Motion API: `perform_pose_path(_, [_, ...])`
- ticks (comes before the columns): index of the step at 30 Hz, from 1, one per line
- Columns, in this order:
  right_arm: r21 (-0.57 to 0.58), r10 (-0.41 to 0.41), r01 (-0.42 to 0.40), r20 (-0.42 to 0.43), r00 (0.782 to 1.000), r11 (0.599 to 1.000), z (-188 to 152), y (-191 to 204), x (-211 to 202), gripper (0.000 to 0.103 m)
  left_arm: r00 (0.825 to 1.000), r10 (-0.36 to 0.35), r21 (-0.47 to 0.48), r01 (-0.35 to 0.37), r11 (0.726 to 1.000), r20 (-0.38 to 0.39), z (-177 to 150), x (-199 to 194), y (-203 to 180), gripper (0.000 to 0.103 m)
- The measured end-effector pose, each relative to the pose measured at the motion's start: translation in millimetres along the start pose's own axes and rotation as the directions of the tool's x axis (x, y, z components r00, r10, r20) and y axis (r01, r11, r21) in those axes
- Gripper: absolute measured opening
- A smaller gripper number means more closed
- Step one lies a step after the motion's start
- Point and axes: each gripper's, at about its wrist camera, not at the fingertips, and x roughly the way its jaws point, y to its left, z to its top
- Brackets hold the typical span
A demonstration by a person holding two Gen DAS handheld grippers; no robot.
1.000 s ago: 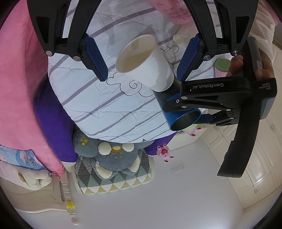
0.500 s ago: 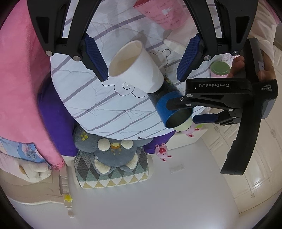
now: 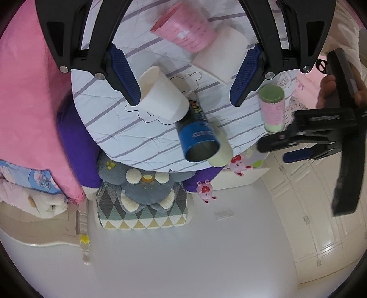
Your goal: Flip cup upright
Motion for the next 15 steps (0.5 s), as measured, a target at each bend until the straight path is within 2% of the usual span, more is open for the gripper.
perform_pose_path(6, [-0.023, -0.015, 0.016, 0.060, 0.998, 1.000, -12, 23, -27, 0.082, 0.992, 0.085, -0.064, -0.079, 0.995, 0.097, -42, -56, 24, 0.100])
perform_pose_path(11, [-0.026, -0.053, 0.057, 0.124, 0.991, 0.998, -32, 44, -55, 0.082, 0.969, 0.174, -0.142, -0.150, 0.978, 0.174, -84, -100, 34, 0.103])
perform_pose_path(15, [-0.027, -0.092, 0.098, 0.163, 0.982, 0.995, -49, 62, -70, 0.082, 0.963, 0.180, -0.184, -0.144, 0.972, 0.202, -111, -117, 29, 0.103])
